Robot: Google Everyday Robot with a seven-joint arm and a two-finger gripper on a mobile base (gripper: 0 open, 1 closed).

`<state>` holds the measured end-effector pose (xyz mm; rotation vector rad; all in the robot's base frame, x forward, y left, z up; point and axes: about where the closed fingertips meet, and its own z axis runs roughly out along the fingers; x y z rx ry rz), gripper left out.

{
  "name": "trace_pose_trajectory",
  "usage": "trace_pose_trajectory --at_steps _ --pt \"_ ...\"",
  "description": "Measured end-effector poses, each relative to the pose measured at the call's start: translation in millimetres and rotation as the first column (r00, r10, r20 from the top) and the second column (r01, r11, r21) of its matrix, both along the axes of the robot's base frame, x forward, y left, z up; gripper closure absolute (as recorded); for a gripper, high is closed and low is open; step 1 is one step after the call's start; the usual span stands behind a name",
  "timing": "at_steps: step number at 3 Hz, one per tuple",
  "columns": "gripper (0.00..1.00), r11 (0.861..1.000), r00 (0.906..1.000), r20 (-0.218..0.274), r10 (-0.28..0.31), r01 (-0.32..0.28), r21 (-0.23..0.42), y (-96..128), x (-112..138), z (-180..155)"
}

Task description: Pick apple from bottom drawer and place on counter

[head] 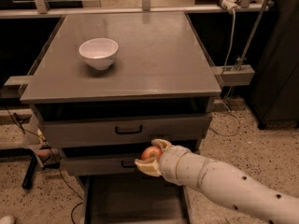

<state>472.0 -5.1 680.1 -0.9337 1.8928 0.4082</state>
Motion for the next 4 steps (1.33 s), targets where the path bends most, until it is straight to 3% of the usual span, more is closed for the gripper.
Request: trace_pose_trajectory --at_steps 2,4 --pt "1.00 0.997 0.9902 0.129 -0.053 0.060 -0.051 -16.0 1.4 95.2" --pt "1.00 0.992 0.9699 0.237 -0.054 0.079 -0.095 -14.3 27.2 167.6"
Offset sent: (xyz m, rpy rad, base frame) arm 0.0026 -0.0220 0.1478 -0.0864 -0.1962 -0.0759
